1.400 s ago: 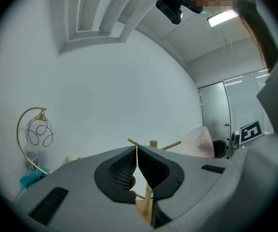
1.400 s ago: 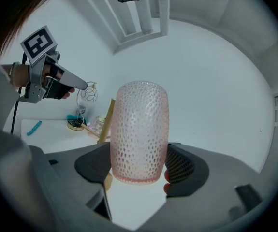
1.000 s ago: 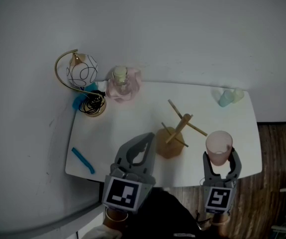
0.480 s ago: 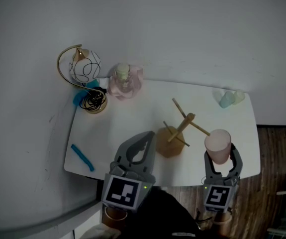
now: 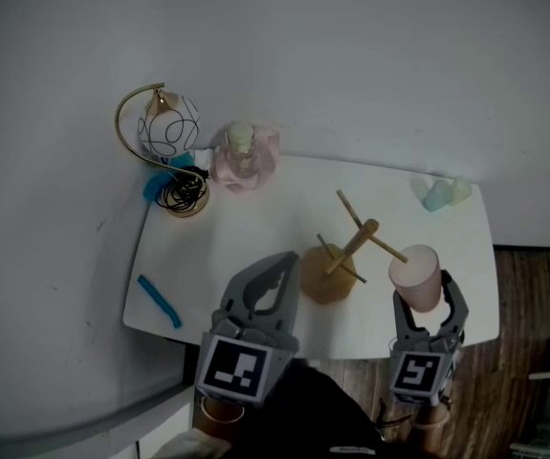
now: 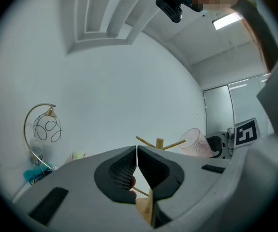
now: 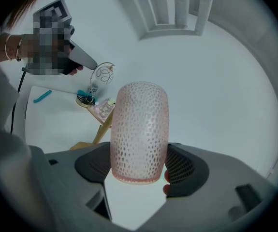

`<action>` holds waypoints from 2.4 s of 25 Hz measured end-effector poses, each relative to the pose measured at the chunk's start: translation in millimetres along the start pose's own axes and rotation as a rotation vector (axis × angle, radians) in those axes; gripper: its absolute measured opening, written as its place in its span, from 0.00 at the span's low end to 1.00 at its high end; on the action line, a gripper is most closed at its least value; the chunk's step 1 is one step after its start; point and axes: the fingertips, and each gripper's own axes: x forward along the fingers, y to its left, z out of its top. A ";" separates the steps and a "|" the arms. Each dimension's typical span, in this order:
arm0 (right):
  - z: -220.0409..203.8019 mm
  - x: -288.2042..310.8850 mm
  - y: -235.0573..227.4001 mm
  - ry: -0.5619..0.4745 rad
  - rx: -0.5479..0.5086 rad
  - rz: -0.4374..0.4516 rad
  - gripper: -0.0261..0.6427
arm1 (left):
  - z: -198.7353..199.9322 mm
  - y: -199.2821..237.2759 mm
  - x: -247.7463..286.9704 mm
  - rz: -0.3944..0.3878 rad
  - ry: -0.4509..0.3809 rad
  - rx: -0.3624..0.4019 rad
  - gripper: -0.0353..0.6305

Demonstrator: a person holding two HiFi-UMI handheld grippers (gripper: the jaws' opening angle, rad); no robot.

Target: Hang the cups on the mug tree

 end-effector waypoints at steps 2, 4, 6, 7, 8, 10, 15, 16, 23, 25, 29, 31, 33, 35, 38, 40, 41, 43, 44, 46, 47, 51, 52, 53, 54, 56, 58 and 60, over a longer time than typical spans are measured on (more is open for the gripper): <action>1.8 1.5 -0.8 0.003 -0.014 0.003 0.54 | -0.5 0.9 -0.6 0.002 0.001 0.000 0.06; 3.3 3.1 -2.0 0.008 -0.033 0.003 0.54 | -1.1 1.7 -0.9 0.003 0.002 -0.001 0.06; 4.6 4.5 -3.3 0.012 -0.049 0.002 0.54 | -1.7 2.2 -1.2 0.004 0.003 -0.005 0.06; 4.8 5.1 -3.8 0.015 -0.058 0.002 0.54 | -1.9 2.4 -1.3 0.005 0.003 -0.006 0.06; 4.7 5.6 -4.2 0.020 -0.069 0.002 0.54 | -2.2 2.6 -1.4 0.006 0.003 -0.007 0.06; 4.7 6.8 -4.8 0.029 -0.094 0.003 0.54 | -2.6 3.1 -1.6 0.008 0.004 -0.007 0.06; 7.1 10.0 -3.9 0.050 -0.164 0.007 0.54 | -2.7 5.2 -2.5 0.011 -0.001 -0.014 0.06; 7.6 10.8 -3.7 0.055 -0.180 0.008 0.54 | -3.1 5.4 -2.8 0.010 -0.001 -0.013 0.06; 13.6 18.0 -5.2 0.067 -0.261 0.007 0.54 | -5.3 10.4 -5.9 0.012 0.001 -0.021 0.06; 13.8 19.6 -4.3 0.077 -0.293 0.009 0.54 | -6.8 12.5 -7.2 0.012 0.003 -0.025 0.06; 15.6 23.0 -2.3 0.094 -0.352 0.017 0.54 | -8.5 16.4 -8.8 0.010 0.003 -0.030 0.06; 17.3 24.5 -1.5 0.104 -0.377 0.020 0.54 | -9.8 18.7 -9.4 0.010 0.004 -0.038 0.06; 17.5 25.9 -0.9 0.115 -0.407 0.023 0.54 | -11.6 20.6 -10.1 0.008 0.006 -0.043 0.06; 17.7 27.8 -0.7 0.126 -0.437 0.027 0.54 | -12.8 22.4 -10.3 0.007 0.006 -0.047 0.06; 17.8 31.0 -1.2 0.140 -0.482 0.029 0.54 | -13.9 25.4 -10.4 0.008 0.003 -0.055 0.06; 18.0 32.1 -1.2 0.148 -0.504 0.031 0.54 | -15.1 26.8 -10.6 0.006 0.003 -0.060 0.06; 18.5 32.7 -1.2 0.151 -0.512 0.032 0.54 | -15.9 27.6 -10.5 0.006 0.004 -0.063 0.06; 20.0 34.1 -1.3 0.154 -0.526 0.032 0.54 | -17.3 29.4 -10.0 0.005 0.005 -0.067 0.06; 20.8 34.8 -1.3 0.156 -0.533 0.032 0.54 | -17.8 30.0 -9.6 0.005 0.005 -0.069 0.06; 22.4 35.8 -1.2 0.158 -0.548 0.033 0.54 | -18.2 30.9 -8.7 0.003 0.005 -0.073 0.06; 23.3 36.3 -1.0 0.160 -0.555 0.035 0.54 | -18.4 31.3 -8.3 0.003 0.005 -0.075 0.06; 26.1 38.1 -0.3 0.166 -0.587 0.043 0.54 | -18.9 32.6 -7.5 -0.002 0.005 -0.078 0.06; 26.4 38.5 0.0 0.169 -0.595 0.045 0.54 | -19.3 32.9 -7.5 -0.003 0.006 -0.079 0.06; 26.6 38.7 0.5 0.172 -0.604 0.047 0.54 | -19.7 33.2 -7.5 -0.005 0.006 -0.079 0.06; 26.8 39.0 1.1 0.175 -0.611 0.050 0.54 | -19.9 33.6 -7.5 -0.005 0.006 -0.080 0.06; 27.4 40.1 2.5 0.183 -0.626 0.058 0.54 | -19.5 34.8 -7.5 -0.006 0.005 -0.081 0.06; 28.2 41.4 3.2 0.191 -0.641 0.064 0.54 | -18.5 35.8 -7.7 -0.007 0.000 -0.086 0.06; 28.7 42.4 3.0 0.198 -0.658 0.065 0.54 | -18.8 36.3 -7.9 -0.009 -0.003 -0.088 0.06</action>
